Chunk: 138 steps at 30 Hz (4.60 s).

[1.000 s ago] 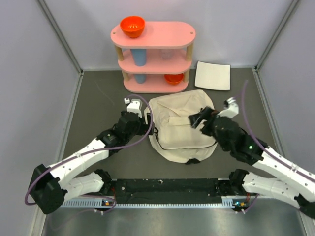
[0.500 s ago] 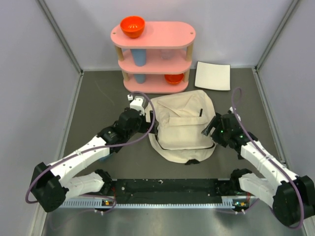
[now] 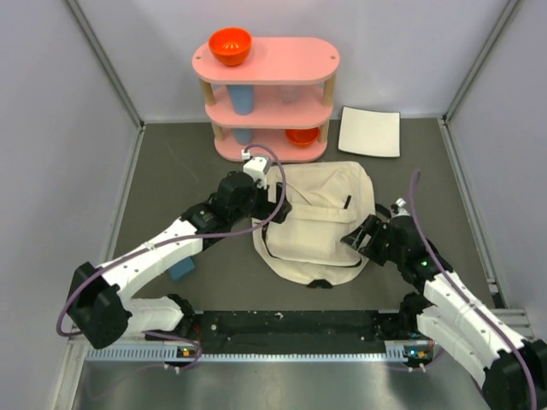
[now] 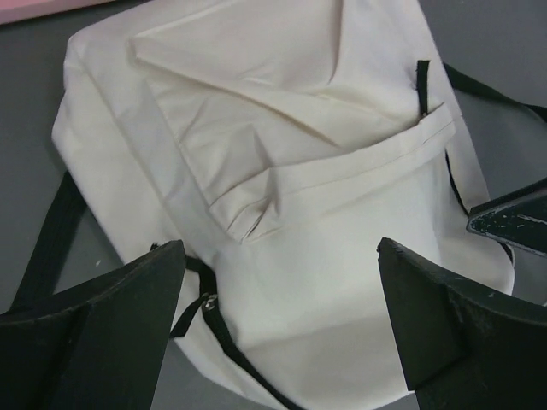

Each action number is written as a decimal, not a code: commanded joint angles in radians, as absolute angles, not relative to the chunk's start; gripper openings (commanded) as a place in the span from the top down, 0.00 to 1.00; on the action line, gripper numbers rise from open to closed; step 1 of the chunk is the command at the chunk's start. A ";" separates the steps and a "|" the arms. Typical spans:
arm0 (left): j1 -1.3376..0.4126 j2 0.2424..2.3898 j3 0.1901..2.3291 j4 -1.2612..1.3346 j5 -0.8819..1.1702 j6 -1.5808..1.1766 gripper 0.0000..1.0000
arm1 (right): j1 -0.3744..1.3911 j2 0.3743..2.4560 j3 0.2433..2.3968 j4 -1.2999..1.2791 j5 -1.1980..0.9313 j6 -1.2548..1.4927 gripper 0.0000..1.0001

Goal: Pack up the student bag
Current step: Unzip the student bag at the center of the board.

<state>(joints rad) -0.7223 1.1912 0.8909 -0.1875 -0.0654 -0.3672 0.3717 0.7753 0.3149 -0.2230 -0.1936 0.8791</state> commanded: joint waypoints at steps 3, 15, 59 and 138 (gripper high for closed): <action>-0.762 1.356 1.100 -0.156 0.012 -0.296 0.01 | 0.364 0.672 0.480 -0.418 0.130 0.888 0.19; -0.908 1.810 1.583 -0.291 -0.093 -0.271 0.01 | 0.129 0.832 0.503 -0.451 0.112 0.994 0.18; -0.982 2.276 1.919 -0.419 -0.325 -0.400 0.62 | 0.112 0.566 0.411 -0.552 0.110 1.000 0.21; -0.965 1.829 1.479 -0.189 -0.302 -0.383 1.00 | 0.110 1.218 0.497 0.216 -0.370 1.052 0.37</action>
